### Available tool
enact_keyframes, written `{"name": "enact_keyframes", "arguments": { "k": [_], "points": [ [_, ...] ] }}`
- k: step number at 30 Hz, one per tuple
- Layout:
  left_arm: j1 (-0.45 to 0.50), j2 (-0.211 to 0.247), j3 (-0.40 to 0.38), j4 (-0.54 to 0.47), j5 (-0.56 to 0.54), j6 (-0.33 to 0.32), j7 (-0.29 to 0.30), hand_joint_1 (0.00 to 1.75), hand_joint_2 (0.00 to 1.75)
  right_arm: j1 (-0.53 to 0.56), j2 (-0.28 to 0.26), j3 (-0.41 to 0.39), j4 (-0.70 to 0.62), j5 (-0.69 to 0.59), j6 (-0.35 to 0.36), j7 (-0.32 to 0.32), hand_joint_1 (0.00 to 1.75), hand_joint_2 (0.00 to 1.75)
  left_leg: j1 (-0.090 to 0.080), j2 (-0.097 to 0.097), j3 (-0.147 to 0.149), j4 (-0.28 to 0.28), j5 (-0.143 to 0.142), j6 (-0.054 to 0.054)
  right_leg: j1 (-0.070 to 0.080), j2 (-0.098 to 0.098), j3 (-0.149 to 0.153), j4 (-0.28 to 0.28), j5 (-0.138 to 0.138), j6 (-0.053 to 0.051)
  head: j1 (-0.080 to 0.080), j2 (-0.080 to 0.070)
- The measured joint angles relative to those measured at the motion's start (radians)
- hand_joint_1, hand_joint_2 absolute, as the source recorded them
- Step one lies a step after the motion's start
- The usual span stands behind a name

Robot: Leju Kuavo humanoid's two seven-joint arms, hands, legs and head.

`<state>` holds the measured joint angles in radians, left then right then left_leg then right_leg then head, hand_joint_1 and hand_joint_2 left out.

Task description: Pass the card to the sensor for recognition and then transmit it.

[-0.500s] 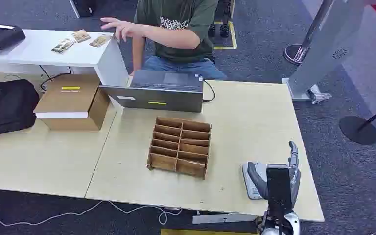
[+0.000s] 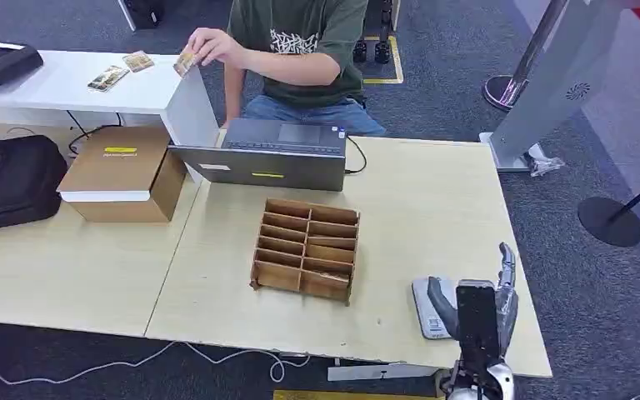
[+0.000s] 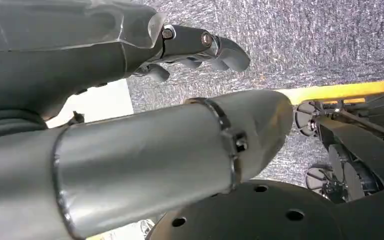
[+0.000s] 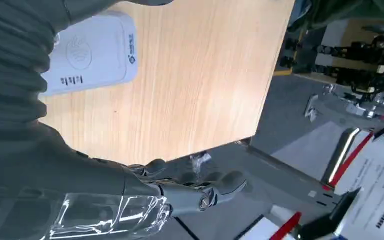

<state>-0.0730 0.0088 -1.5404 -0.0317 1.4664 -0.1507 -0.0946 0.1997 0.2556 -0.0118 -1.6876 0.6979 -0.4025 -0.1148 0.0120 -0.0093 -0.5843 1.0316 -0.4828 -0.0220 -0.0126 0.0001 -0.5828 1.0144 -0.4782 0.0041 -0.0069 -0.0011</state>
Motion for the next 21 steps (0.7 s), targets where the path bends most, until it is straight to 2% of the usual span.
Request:
{"name": "enact_keyframes", "arguments": {
  "k": [3,6,9,11,13,16,18,21],
  "points": [
    [0.0,0.0,0.0,0.0,0.003,0.005,-0.001,0.0,0.0,0.001,0.0,-0.007,0.0,0.202,-0.081,0.002,0.0,1.75,0.0,0.0,0.0,0.0,0.0,0.0,0.0,0.0,0.0,0.0,0.0,0.0,0.0,0.0],
    [0.0,0.0,0.0,0.0,-0.001,0.005,-0.014,0.0,0.0,0.004,0.002,-0.01,0.0,0.618,-0.211,0.049,0.0,1.75,0.0,0.0,0.0,0.0,0.0,0.0,0.0,0.0,0.0,0.0,0.0,0.0,0.0,0.0],
    [0.0,0.0,0.0,0.0,-0.002,-0.001,-0.018,0.0,0.0,0.004,0.002,-0.01,0.002,0.809,-0.23,0.105,0.0,1.75,0.0,0.0,0.0,0.0,0.0,0.0,0.0,0.0,0.0,0.0,0.0,0.0,0.0,0.0],
    [0.0,0.0,0.0,0.0,0.0,-0.005,-0.02,0.0,0.0,0.003,-0.002,-0.009,0.008,0.861,-0.228,0.152,0.0,1.75,0.0,0.0,0.0,0.0,0.0,0.0,0.0,0.0,0.0,0.0,0.0,0.0,0.0,0.0],
    [0.0,0.0,0.0,0.0,0.0,-0.006,-0.022,0.0,0.0,-0.002,-0.028,0.003,0.016,0.871,-0.225,0.217,0.0,1.75,0.0,0.0,0.0,0.0,0.0,0.0,0.0,0.0,0.0,0.0,0.0,0.0,-0.001,0.0],
    [0.001,0.002,0.0,0.0,0.001,-0.01,-0.025,0.0,0.0,-0.026,-0.092,0.046,0.025,0.875,-0.195,0.34,0.0,1.75,-0.001,0.0,-0.001,0.0,0.0,0.0,-0.001,0.0,0.0,0.0,0.0,0.0,0.0,0.0],
    [0.001,0.002,0.0,0.0,0.003,-0.013,-0.028,0.0,0.0,-0.054,-0.157,0.107,0.034,0.875,-0.174,0.457,0.0,1.75,-0.001,0.0,0.0,0.0,0.0,0.0,-0.001,0.0,0.0,0.0,0.001,0.001,0.0,0.0],
    [0.001,0.007,0.0,0.0,0.003,-0.018,-0.031,0.0,0.0,-0.105,-0.232,0.203,0.051,0.875,-0.159,0.544,0.0,1.75,-0.001,0.0,0.0,0.0,0.0,0.001,-0.001,0.0,0.0,0.0,0.001,0.001,0.0,0.0]
  ]
}}
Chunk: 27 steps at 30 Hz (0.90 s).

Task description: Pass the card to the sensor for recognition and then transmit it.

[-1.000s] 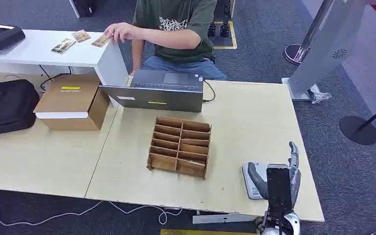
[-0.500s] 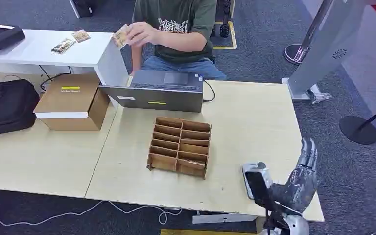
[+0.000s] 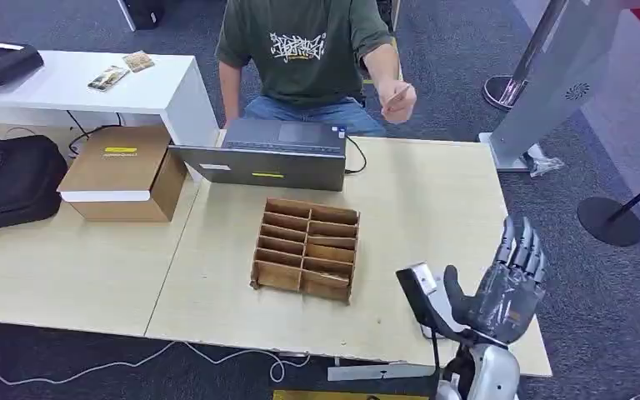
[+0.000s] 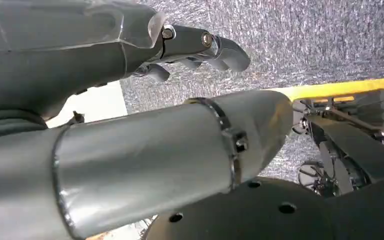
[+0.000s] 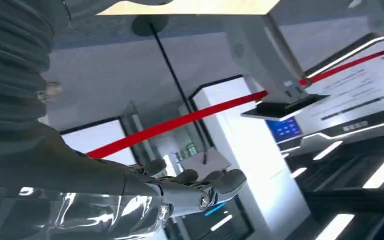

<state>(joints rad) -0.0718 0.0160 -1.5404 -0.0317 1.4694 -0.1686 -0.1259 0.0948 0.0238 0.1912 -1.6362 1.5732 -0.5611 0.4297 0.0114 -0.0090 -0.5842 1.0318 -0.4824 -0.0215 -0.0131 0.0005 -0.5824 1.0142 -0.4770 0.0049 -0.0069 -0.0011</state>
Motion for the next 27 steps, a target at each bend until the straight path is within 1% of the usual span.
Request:
{"name": "enact_keyframes", "arguments": {
  "k": [2,4,7,11,14,18,22,24,27],
  "points": [
    [0.0,0.003,0.0,0.0,0.0,-0.002,0.0,0.0,0.0,-0.038,-0.044,0.064,0.018,0.0,0.003,0.033,0.0,1.75,0.0,0.0,0.0,0.0,0.0,0.0,0.0,0.0,0.0,0.0,0.0,0.0,0.0,0.0],
    [0.0,0.006,0.0,0.0,0.0,-0.002,0.0,0.0,0.0,-0.063,-0.067,0.108,0.036,0.0,0.005,0.039,0.0,1.75,0.001,0.0,0.0,0.0,0.0,0.0,0.0,0.0,0.0,0.0,0.0,0.0,0.0,0.0],
    [0.001,0.01,0.0,0.0,0.0,-0.005,0.0,0.0,0.0,-0.096,-0.094,0.152,0.066,0.0,0.003,0.04,0.0,1.75,0.001,0.0,0.0,0.0,0.0,-0.001,0.0,0.0,0.0,0.0,0.0,0.0,0.0,0.0],
    [0.001,0.014,-0.002,0.0,-0.017,-0.005,0.0,0.0,0.0,-0.161,-0.11,0.198,0.127,0.0,-0.016,0.04,0.0,1.75,0.001,0.001,0.0,0.0,0.001,-0.001,0.001,0.001,-0.001,0.0,0.0,-0.001,0.0,0.0],
    [0.001,0.021,-0.002,0.0,-0.051,-0.005,0.0,0.0,0.0,-0.206,-0.111,0.209,0.168,0.0,-0.058,0.009,0.0,1.75,0.001,0.0,0.0,0.0,0.001,0.0,0.001,0.0,0.0,0.0,0.0,-0.001,0.0,0.0],
    [0.0,0.03,-0.002,0.0,-0.071,-0.002,0.0,0.0,0.0,-0.265,-0.108,0.209,0.23,0.0,-0.108,-0.066,0.0,1.75,0.001,0.0,0.0,0.0,0.001,-0.001,0.001,0.0,0.0,0.0,0.0,-0.001,0.0,0.0],
    [-0.002,0.037,-0.002,-0.002,-0.089,-0.002,0.002,0.0,0.0,-0.339,-0.082,0.194,0.302,0.0,-0.115,-0.15,0.0,1.75,0.001,0.0,0.0,0.0,0.002,-0.001,0.001,0.0,0.0,0.0,0.001,0.0,0.0,0.0],
    [-0.003,0.039,-0.002,-0.002,-0.094,-0.002,0.003,0.0,0.0,-0.375,-0.066,0.18,0.333,0.0,-0.115,-0.172,0.0,1.75,0.001,0.0,0.0,0.0,0.002,-0.001,0.001,0.0,0.0,0.0,0.001,0.0,0.0,0.0],
    [-0.004,0.041,-0.002,-0.002,-0.098,-0.002,0.008,0.0,0.0,-0.41,-0.051,0.166,0.363,0.0,-0.115,-0.186,0.0,1.75,0.001,0.0,0.0,0.0,0.002,-0.001,0.001,0.0,0.0,0.001,0.001,0.0,0.0,0.0]
  ]
}}
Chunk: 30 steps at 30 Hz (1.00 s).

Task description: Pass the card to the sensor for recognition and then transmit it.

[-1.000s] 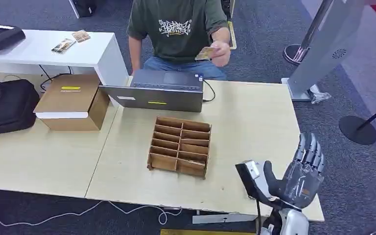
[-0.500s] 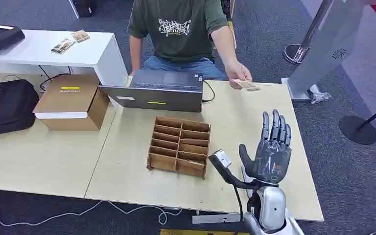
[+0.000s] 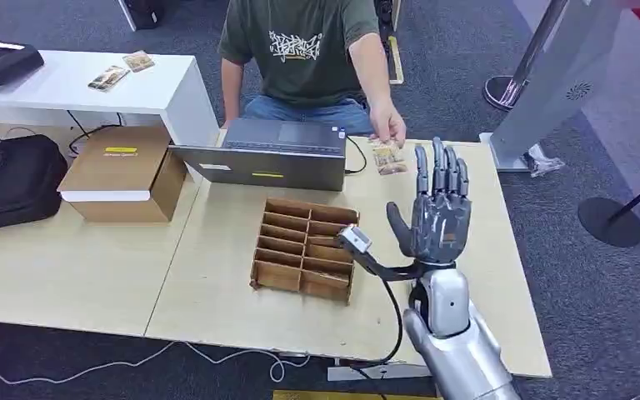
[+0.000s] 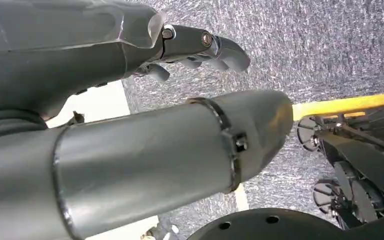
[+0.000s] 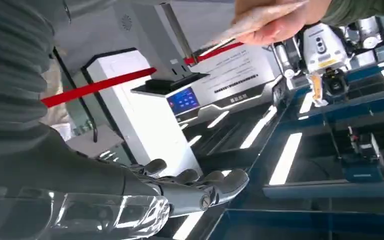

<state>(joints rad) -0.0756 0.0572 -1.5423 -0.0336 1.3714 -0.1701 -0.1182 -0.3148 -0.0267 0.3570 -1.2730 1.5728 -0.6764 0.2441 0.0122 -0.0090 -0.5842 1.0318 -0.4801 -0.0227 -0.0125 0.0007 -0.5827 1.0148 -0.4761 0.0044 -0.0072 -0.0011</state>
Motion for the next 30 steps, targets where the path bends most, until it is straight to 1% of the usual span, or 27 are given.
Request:
{"name": "enact_keyframes", "arguments": {
  "k": [3,6,10,16,18,23,27,30],
  "points": [
    [-0.001,0.002,0.0,-0.001,-0.014,0.0,0.006,0.0,0.0,-0.034,0.013,-0.017,0.021,0.0,0.0,-0.025,0.0,1.75,0.0,0.0,0.0,0.0,0.0,0.0,0.0,0.0,0.0,0.0,0.0,0.0,0.0,0.0],
    [-0.003,0.005,0.0,-0.008,-0.022,0.0,0.012,0.0,0.0,-0.099,0.028,-0.038,0.064,0.0,0.0,-0.056,0.0,1.75,0.0,0.0,0.0,0.0,0.0,0.0,0.0,0.0,0.0,0.0,0.0,0.0,0.0,0.0],
    [-0.003,0.008,0.0,-0.01,-0.025,-0.002,0.012,0.0,0.0,-0.167,0.05,-0.056,0.116,0.0,0.0,-0.08,0.0,1.75,0.0,0.0,0.0,0.0,0.0,0.0,0.0,0.0,0.0,0.0,0.0,0.0,0.0,0.0],
    [-0.003,0.011,0.0,-0.017,-0.024,-0.002,0.012,0.0,0.0,-0.232,0.079,-0.086,0.181,0.0,0.0,-0.117,0.0,1.75,0.0,0.0,0.0,0.0,0.0,0.0,0.0,0.0,0.0,0.0,0.001,0.0,0.0,0.0],
    [-0.003,0.011,0.0,-0.017,-0.023,-0.002,0.012,0.0,0.0,-0.248,0.083,-0.088,0.197,0.0,0.0,-0.115,0.0,1.75,0.0,0.0,0.0,0.0,0.0,0.0,0.0,0.0,0.0,0.0,0.001,0.0,0.0,0.0],
    [-0.003,0.011,0.0,-0.018,-0.024,-0.003,0.012,0.0,0.0,-0.274,0.087,-0.088,0.224,0.0,0.0,-0.087,0.0,1.75,0.0,0.0,0.0,0.0,0.0,0.0,0.0,0.0,0.0,0.0,0.001,0.0,0.0,0.0],
    [-0.003,0.014,0.0,-0.018,-0.024,-0.005,0.012,0.0,0.0,-0.284,0.087,-0.088,0.237,0.0,-0.001,-0.085,0.0,1.75,0.0,0.0,0.0,0.0,0.0,0.0,0.0,0.0,0.0,0.0,0.001,0.0,0.0,0.0],
    [-0.003,0.018,0.0,-0.018,-0.023,-0.007,0.012,0.0,0.0,-0.289,0.087,-0.088,0.247,0.0,0.0,-0.096,0.0,1.75,0.0,0.0,0.0,0.0,0.0,0.0,0.0,0.0,0.0,0.0,0.001,0.0,0.0,0.0]
  ]
}}
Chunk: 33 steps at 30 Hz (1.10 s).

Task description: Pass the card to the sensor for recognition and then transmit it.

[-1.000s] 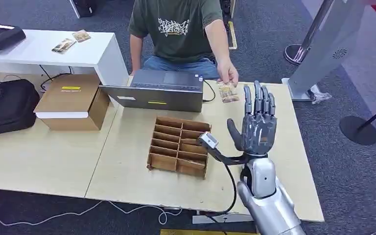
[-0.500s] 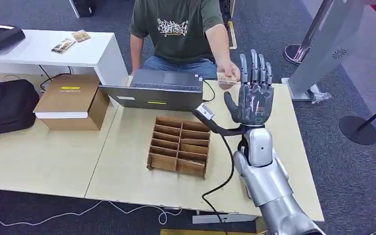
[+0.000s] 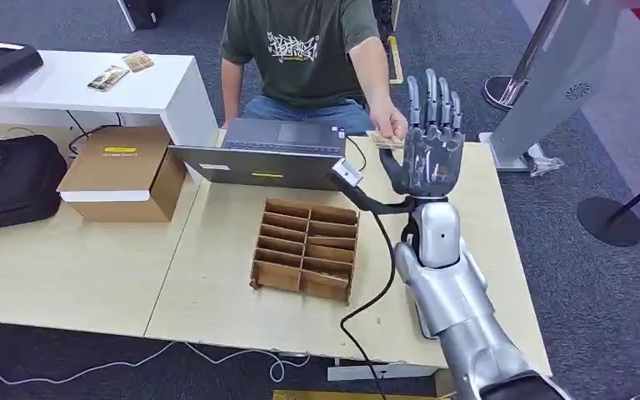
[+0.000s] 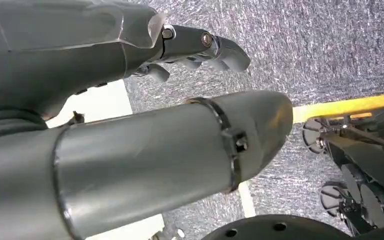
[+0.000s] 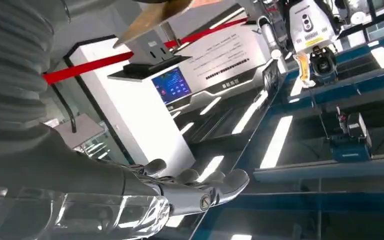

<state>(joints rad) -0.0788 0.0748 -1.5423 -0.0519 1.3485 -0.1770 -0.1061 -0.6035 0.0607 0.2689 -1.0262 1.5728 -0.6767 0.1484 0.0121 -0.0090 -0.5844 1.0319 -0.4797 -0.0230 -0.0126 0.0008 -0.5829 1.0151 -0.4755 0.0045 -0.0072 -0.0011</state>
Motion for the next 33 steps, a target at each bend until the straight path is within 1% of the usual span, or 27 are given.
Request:
{"name": "enact_keyframes", "arguments": {
  "k": [4,5,6,19,30,33],
  "points": [
    [0.0,0.003,0.0,0.0,0.007,0.0,0.0,0.0,0.0,-0.005,0.0,0.0,0.015,0.0,0.0,-0.013,0.0,1.75,0.0,0.0,0.0,0.0,0.0,0.0,0.0,0.0,0.0,0.0,0.0,0.0,0.0,0.0],
    [0.0,0.003,0.0,-0.001,0.007,-0.001,0.0,0.0,0.0,-0.007,0.001,0.0,0.019,0.0,0.0,-0.013,0.42,1.75,0.0,0.0,0.0,0.0,0.0,0.0,0.0,0.0,0.0,0.0,0.0,0.0,0.0,0.0],
    [0.0,0.004,0.0,-0.002,0.007,-0.001,0.0,0.0,0.0,-0.008,0.002,0.0,0.023,0.0,0.0,-0.013,1.73,1.75,0.0,0.0,0.0,0.0,0.0,0.0,0.0,0.0,0.0,0.0,0.0,0.0,0.0,0.0],
    [0.001,0.009,0.0,-0.006,0.019,-0.007,0.0,0.0,0.0,-0.025,0.018,-0.01,0.093,0.0,0.0,-0.023,1.75,1.75,0.0,0.0,0.0,0.0,0.0,0.0,0.0,0.0,0.0,0.0,0.0,0.0,0.0,0.0],
    [0.001,0.01,0.0,-0.006,0.02,-0.008,0.0,0.0,0.0,-0.029,0.02,-0.027,0.114,0.0,0.0,-0.024,1.75,1.75,0.0,0.0,0.0,0.0,0.0,0.0,0.0,0.0,0.0,0.0,0.0,0.0,0.0,0.0],
    [0.001,0.01,0.0,-0.006,0.022,-0.008,0.0,0.0,0.0,-0.029,0.02,-0.035,0.119,-0.017,0.0,-0.036,1.75,1.75,0.0,0.0,0.0,0.0,0.0,0.0,0.0,0.0,0.0,0.0,0.0,0.0,0.0,0.0]
  ]
}}
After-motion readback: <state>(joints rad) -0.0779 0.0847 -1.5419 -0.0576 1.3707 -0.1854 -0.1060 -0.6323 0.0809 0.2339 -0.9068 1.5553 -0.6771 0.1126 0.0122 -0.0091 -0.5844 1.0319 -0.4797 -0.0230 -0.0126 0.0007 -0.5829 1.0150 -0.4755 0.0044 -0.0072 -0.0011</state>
